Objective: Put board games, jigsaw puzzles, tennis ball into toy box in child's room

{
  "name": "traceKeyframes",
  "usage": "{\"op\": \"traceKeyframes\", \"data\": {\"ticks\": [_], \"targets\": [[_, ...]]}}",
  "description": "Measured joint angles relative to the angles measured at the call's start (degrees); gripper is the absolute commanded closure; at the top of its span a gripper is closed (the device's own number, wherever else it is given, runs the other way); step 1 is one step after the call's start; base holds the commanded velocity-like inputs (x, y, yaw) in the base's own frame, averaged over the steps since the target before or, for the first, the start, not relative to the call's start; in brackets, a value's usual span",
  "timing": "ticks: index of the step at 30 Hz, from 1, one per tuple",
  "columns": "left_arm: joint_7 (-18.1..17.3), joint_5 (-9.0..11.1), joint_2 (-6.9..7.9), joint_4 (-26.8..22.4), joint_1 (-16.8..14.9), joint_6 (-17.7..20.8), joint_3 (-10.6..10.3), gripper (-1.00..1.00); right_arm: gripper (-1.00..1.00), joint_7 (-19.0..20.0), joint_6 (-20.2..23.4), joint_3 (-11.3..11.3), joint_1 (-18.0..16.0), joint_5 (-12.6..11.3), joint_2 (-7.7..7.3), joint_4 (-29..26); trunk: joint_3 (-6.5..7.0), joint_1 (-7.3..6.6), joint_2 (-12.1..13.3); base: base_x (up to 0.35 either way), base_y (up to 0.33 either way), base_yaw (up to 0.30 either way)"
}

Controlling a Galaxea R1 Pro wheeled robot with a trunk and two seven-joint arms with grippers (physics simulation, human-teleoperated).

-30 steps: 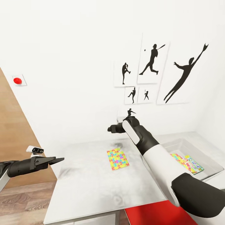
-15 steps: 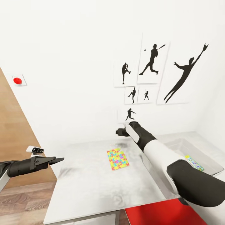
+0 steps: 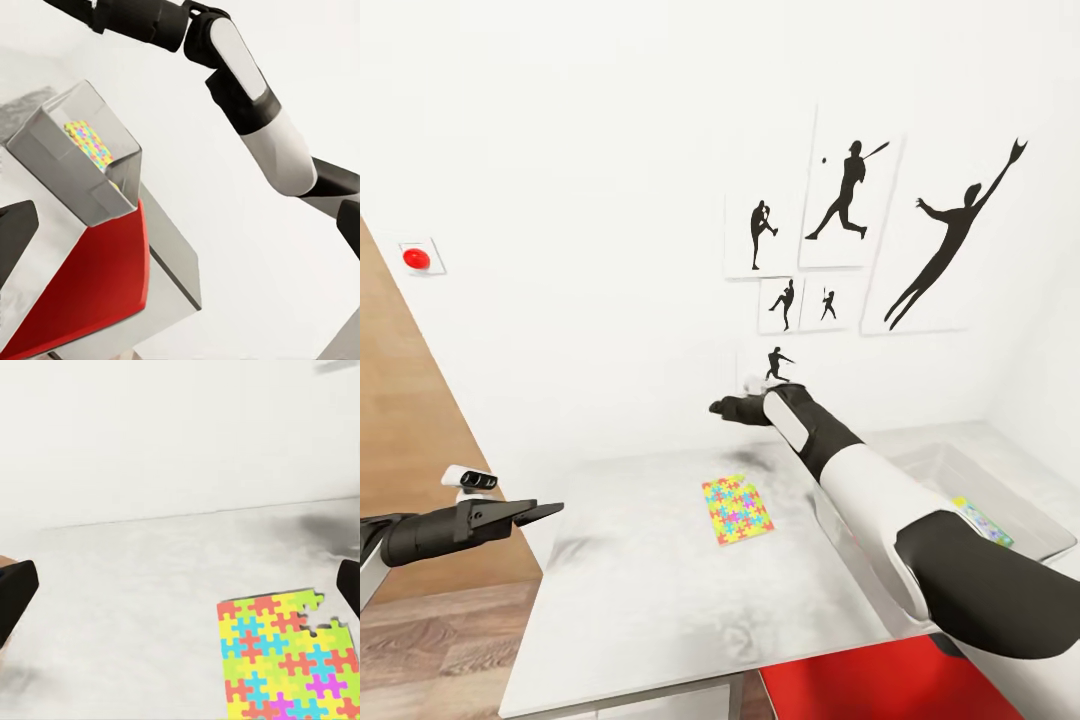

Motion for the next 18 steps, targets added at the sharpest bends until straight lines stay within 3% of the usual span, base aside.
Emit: {"op": "traceKeyframes", "data": {"ticks": [18], "targets": [[-0.16,0.0,0.0,0.0,0.0,-0.16,0.01,-1.0,-1.0,1.22,0.23,0.29,0.16,0.27,0.0,-0.64,-1.38,0.0,0.01,0.0,0.0,0.0]]}}
